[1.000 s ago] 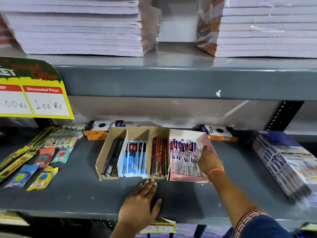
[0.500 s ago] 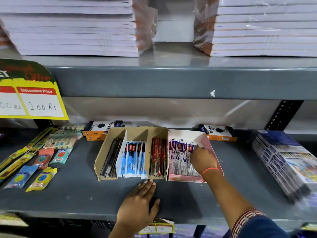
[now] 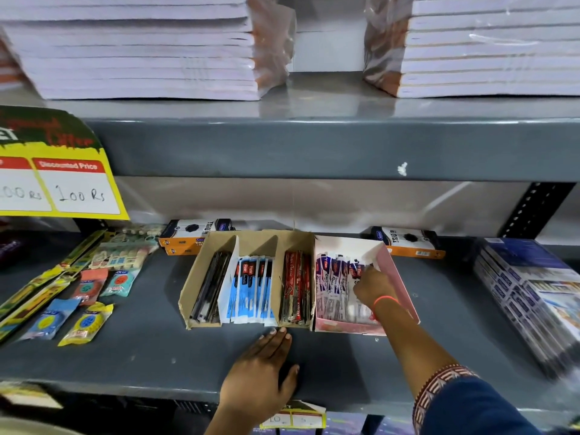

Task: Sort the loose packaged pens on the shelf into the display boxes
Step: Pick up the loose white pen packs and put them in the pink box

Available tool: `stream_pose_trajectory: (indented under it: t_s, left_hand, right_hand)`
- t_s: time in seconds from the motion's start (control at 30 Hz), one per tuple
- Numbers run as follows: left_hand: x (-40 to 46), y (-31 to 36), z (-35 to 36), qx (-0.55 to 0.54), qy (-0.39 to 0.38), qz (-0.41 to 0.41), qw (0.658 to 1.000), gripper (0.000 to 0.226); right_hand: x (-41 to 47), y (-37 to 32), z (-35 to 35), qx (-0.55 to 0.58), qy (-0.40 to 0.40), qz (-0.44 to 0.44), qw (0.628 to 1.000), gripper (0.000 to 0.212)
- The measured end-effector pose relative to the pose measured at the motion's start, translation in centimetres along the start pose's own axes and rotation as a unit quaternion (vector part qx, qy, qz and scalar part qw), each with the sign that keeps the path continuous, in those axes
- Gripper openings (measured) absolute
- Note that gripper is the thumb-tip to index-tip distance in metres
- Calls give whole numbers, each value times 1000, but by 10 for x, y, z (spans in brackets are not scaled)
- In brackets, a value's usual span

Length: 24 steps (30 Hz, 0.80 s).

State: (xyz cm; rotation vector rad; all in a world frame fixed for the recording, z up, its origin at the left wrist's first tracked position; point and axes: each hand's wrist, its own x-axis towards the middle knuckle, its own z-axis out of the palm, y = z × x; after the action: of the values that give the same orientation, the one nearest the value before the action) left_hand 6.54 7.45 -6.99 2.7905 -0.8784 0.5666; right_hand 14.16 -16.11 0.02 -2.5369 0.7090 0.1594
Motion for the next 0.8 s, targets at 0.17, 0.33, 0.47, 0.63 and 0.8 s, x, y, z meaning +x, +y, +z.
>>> stream_pose_trajectory:
  t_s: [0.17, 0.33, 0.47, 0.63, 0.8]
  left_hand:
    - [0, 0, 0, -1, -4, 4, 1000, 58]
    - [-1, 0, 2, 9, -8, 3, 1000, 55]
    - [0, -1, 1, 8, -9, 0, 1000, 51]
    - [0, 1, -1, 11, -13, 2, 1000, 54]
    - [0, 1, -2, 7, -13, -10, 1000, 48]
  right_hand:
    - [1, 5, -8, -21, 33, -10, 999, 30]
    - [-5, 12, -8, -83, 39, -25, 995, 34]
    - [-8, 7, -8, -95, 50, -42, 993, 38]
    - [-16, -17, 9, -87, -57, -158, 982, 61]
    - [-11, -9, 14, -136, -117, -163, 970, 71]
